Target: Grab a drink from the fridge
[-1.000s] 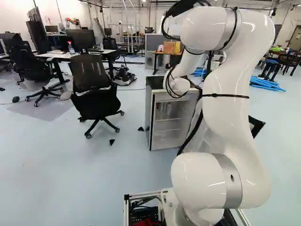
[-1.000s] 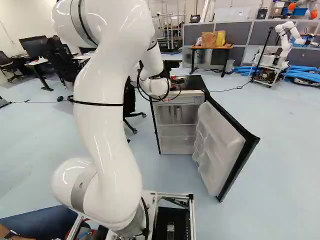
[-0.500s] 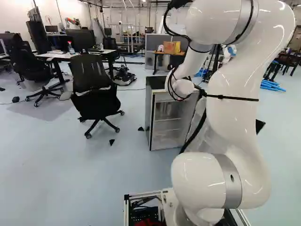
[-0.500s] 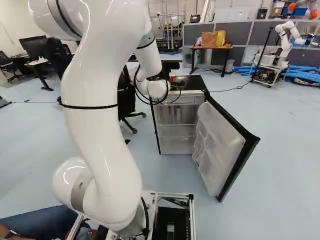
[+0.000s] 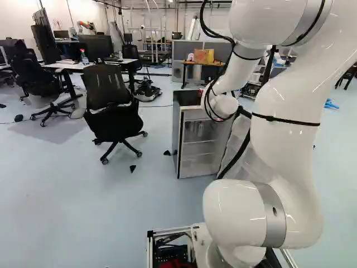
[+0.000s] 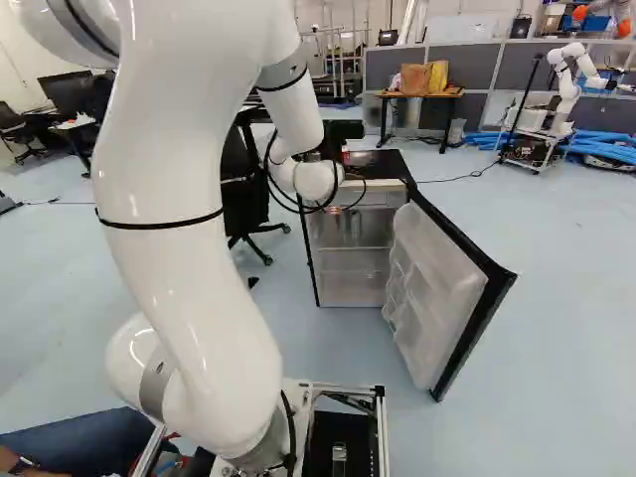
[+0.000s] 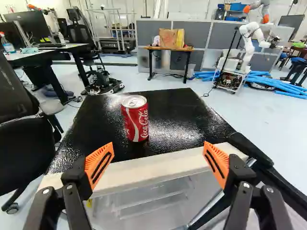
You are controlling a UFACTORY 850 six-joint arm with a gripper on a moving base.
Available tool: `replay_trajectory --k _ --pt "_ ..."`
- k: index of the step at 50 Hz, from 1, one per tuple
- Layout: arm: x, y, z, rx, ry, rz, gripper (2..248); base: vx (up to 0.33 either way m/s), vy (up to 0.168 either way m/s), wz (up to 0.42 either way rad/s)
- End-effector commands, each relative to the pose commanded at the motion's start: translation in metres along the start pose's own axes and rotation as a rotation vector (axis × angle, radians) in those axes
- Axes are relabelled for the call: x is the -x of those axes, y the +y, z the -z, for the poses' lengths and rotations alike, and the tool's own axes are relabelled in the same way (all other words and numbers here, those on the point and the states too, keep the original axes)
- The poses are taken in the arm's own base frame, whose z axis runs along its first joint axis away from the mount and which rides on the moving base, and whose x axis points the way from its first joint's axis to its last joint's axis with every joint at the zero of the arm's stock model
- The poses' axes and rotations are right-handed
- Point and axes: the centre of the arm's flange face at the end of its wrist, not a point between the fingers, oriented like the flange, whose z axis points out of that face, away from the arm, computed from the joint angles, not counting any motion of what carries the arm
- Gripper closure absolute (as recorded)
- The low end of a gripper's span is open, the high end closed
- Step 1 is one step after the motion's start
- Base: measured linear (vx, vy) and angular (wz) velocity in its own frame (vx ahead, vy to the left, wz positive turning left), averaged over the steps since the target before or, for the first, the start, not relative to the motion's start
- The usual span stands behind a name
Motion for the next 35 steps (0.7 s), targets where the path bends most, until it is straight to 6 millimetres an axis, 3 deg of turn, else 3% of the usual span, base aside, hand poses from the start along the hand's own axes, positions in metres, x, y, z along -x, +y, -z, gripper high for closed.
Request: replay_trajectory --k 35 --pt "-0.005 0.053 0.051 0.123 -0.176 -0.063 3 0.0 0.0 0.0"
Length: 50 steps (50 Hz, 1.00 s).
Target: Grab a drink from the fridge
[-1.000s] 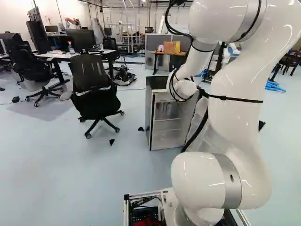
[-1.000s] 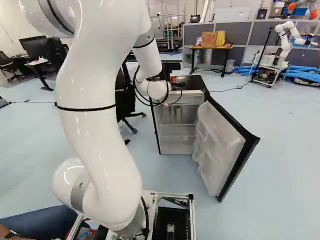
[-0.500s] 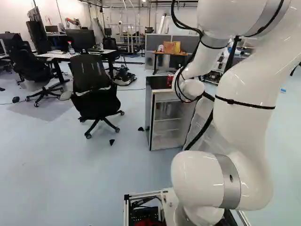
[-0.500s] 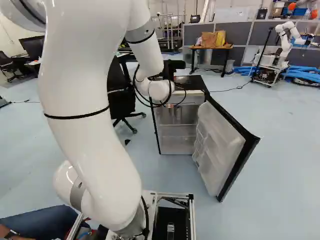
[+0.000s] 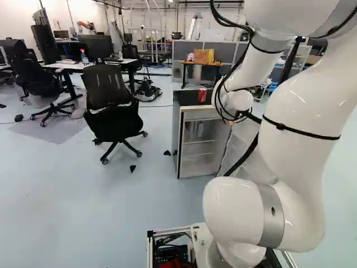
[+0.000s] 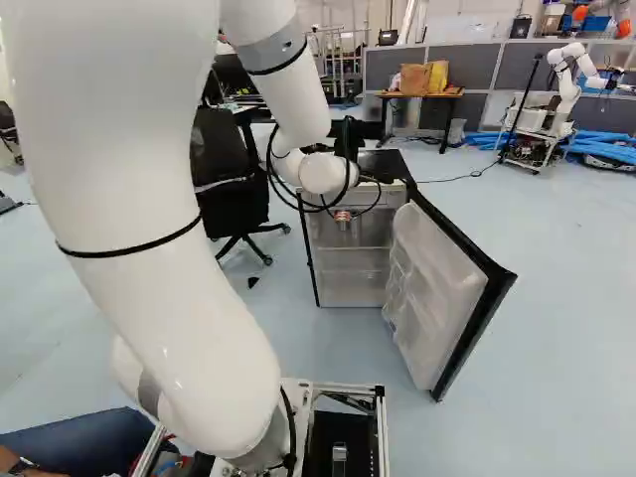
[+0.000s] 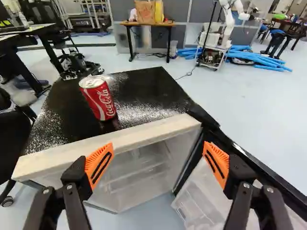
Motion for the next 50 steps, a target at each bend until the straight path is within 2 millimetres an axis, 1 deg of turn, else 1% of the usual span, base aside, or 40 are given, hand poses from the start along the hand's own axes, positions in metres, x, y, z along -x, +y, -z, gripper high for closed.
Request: replay_trajectory --k 26,50 --pt "-0.002 0.042 0.025 0.086 -0.136 -0.059 3 0.0 0.0 0.0" --pt "-0.016 0.078 0.036 0.149 -0.204 -0.103 3 0.0 0.0 0.0"
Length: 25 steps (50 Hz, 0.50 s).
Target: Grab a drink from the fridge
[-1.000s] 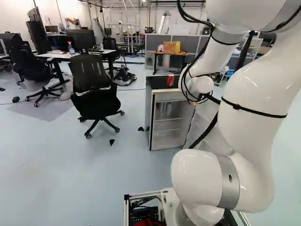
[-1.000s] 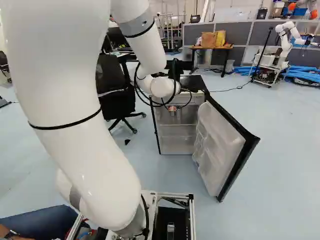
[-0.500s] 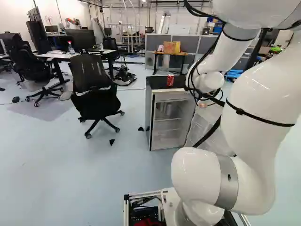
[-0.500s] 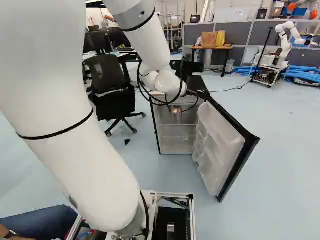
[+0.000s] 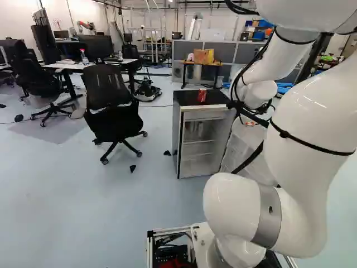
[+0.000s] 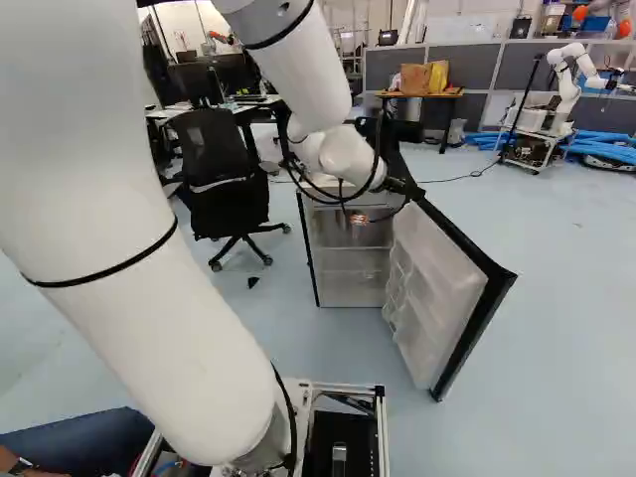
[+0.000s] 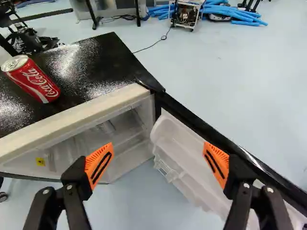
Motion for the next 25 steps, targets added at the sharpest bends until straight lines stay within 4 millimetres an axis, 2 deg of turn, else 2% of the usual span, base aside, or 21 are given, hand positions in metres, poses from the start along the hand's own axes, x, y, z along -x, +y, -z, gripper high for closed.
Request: replay_trajectory --k 25 --pt "-0.028 0.034 0.004 0.06 0.001 -0.066 3 0.0 0.0 0.0"
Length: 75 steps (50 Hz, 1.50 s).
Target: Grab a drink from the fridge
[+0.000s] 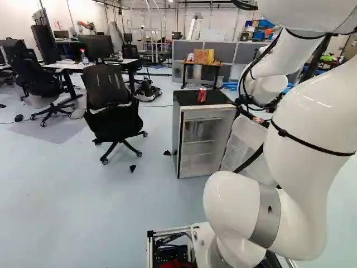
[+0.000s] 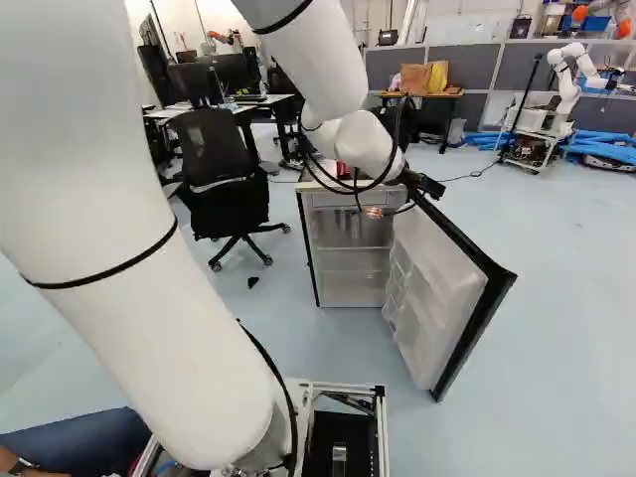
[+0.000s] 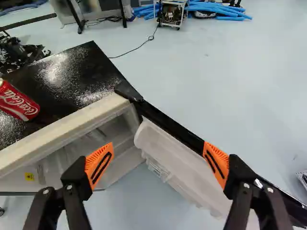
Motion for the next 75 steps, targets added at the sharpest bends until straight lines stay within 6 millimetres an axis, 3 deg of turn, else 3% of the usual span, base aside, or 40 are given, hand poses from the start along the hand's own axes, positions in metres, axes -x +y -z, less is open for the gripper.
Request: replay_trajectory --k 12,75 --pt "-0.015 0.015 0.0 0.027 0.009 -0.032 3 0.0 0.0 0.0" --pt "-0.047 0.1 -0.058 0.142 -0.111 -0.218 3 0.0 0.0 0.0"
